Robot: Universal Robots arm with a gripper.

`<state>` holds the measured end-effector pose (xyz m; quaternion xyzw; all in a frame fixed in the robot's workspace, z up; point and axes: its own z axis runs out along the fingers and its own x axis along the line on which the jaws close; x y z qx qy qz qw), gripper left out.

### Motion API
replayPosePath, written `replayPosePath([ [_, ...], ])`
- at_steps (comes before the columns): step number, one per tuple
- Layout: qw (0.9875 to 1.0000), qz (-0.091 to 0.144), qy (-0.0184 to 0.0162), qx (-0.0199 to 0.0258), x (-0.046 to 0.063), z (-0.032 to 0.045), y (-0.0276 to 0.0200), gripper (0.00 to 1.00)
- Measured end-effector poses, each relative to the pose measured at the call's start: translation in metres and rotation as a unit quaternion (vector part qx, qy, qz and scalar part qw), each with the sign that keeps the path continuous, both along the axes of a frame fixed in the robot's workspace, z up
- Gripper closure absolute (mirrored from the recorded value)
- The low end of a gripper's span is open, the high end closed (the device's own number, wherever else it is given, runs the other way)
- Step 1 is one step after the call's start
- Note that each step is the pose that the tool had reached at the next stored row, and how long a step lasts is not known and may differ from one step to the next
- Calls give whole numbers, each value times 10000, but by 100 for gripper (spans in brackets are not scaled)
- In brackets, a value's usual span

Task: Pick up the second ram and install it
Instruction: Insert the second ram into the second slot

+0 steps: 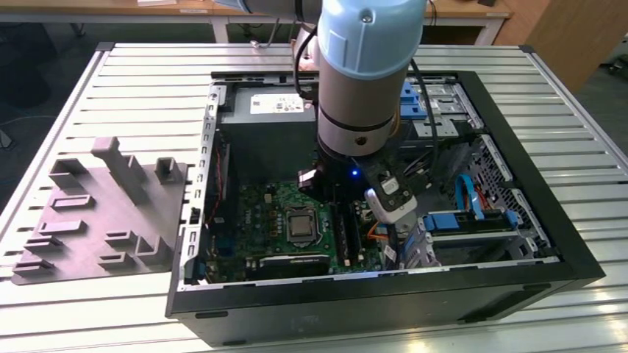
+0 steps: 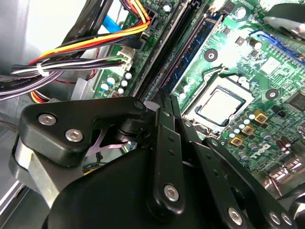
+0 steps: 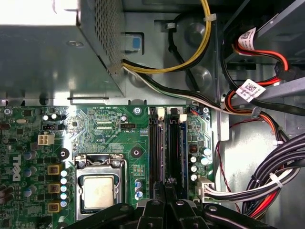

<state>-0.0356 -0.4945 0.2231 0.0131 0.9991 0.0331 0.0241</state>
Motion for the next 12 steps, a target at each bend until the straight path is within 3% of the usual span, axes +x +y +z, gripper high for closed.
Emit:
replayPosePath([
  [12,10000,-1,0,15,-1,-21,0,88],
])
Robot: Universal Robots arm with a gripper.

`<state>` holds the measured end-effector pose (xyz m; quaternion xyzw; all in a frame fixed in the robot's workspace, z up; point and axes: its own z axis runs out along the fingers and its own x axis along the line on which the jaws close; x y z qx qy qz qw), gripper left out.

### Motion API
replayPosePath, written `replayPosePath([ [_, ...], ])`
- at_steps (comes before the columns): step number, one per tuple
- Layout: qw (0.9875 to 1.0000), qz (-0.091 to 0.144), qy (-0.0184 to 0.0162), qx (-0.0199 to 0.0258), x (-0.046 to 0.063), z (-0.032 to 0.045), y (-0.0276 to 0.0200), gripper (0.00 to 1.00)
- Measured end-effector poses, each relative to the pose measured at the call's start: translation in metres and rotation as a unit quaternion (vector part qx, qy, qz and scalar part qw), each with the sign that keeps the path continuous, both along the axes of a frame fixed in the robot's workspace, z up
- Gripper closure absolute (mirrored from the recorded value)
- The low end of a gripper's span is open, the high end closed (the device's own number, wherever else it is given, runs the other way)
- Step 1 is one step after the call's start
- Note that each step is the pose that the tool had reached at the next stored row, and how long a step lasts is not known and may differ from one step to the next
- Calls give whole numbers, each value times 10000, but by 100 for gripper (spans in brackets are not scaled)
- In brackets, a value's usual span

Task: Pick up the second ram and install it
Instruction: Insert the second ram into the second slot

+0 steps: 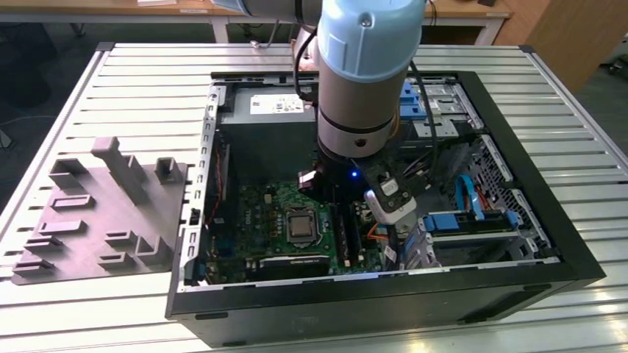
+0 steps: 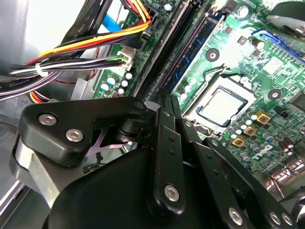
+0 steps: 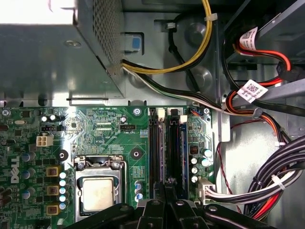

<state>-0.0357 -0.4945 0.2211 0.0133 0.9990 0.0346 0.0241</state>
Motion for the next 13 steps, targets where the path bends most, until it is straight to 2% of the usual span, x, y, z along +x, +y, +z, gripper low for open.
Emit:
replayPosePath([
  [13,10000,1,0,7,1,-1,1,88],
])
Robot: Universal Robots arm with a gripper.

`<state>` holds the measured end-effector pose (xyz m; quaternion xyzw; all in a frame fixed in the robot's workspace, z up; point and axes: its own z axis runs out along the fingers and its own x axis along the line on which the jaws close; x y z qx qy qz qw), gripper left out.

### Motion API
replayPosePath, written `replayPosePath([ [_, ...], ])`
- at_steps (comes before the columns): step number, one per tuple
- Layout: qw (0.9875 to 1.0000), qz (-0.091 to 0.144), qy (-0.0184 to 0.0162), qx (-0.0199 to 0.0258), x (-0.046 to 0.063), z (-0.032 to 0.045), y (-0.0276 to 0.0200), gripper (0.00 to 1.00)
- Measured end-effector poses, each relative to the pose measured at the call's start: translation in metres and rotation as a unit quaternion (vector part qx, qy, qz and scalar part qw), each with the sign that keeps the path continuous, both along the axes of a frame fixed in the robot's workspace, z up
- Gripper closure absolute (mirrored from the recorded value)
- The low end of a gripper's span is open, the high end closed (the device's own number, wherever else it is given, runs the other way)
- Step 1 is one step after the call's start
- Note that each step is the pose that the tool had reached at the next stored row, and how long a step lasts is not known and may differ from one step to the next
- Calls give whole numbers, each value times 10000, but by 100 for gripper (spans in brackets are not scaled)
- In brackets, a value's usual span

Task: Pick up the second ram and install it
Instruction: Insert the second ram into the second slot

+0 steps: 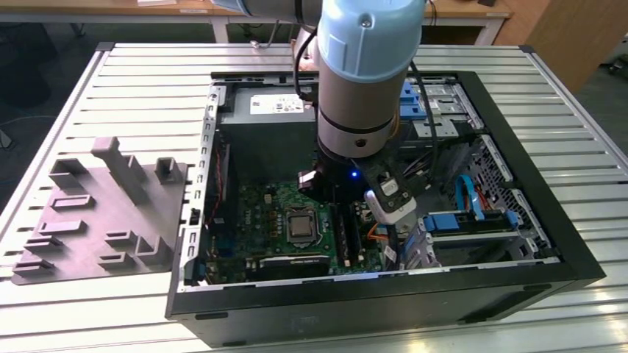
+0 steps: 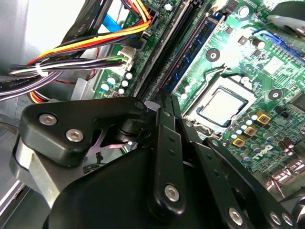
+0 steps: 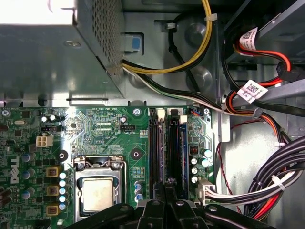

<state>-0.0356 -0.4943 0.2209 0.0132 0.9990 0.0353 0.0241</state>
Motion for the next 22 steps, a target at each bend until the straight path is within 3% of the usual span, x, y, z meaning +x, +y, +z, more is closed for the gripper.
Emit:
replayPosePath([
  [22,10000,0,0,2,0,-29,4,88],
])
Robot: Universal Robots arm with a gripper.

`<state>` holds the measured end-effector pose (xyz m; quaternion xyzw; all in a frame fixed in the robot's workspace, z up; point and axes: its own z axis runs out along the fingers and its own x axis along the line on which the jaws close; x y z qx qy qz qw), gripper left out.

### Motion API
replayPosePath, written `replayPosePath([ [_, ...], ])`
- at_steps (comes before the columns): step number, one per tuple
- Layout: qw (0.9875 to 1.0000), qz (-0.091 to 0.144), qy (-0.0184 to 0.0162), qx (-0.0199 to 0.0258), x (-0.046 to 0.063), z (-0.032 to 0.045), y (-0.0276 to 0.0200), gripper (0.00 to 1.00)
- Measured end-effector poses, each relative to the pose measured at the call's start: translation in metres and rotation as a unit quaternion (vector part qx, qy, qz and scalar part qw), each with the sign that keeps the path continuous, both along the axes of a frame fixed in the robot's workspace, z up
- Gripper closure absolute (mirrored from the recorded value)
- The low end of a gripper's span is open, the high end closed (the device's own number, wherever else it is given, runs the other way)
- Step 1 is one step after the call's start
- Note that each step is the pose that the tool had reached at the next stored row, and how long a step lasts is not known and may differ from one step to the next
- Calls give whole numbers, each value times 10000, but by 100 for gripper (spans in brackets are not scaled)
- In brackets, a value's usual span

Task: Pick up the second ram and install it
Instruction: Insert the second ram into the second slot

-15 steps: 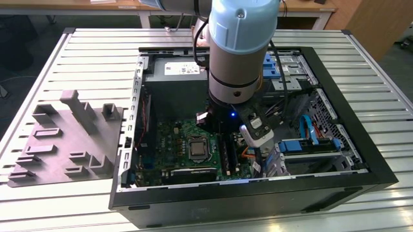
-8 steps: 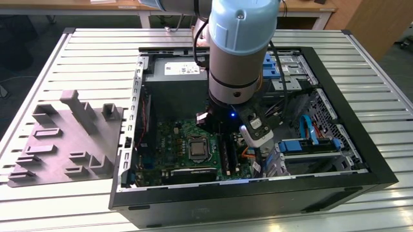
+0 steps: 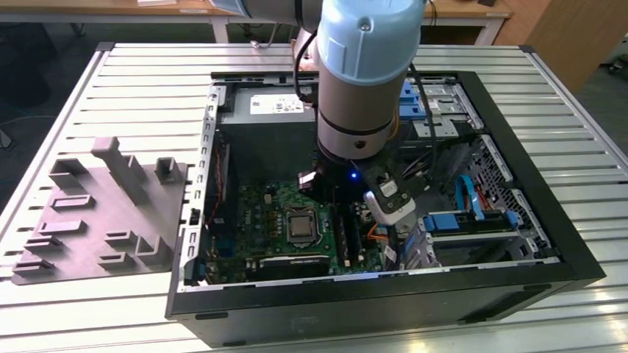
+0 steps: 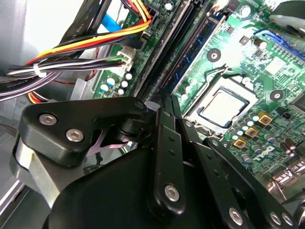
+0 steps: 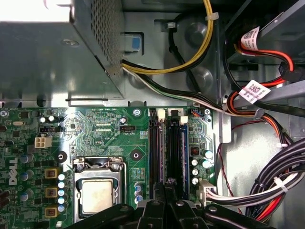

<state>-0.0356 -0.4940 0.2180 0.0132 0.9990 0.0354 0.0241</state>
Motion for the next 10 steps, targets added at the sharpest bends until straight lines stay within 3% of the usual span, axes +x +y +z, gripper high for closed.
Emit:
replayPosePath([
  [10,10000,0,0,0,0,-22,0,88],
])
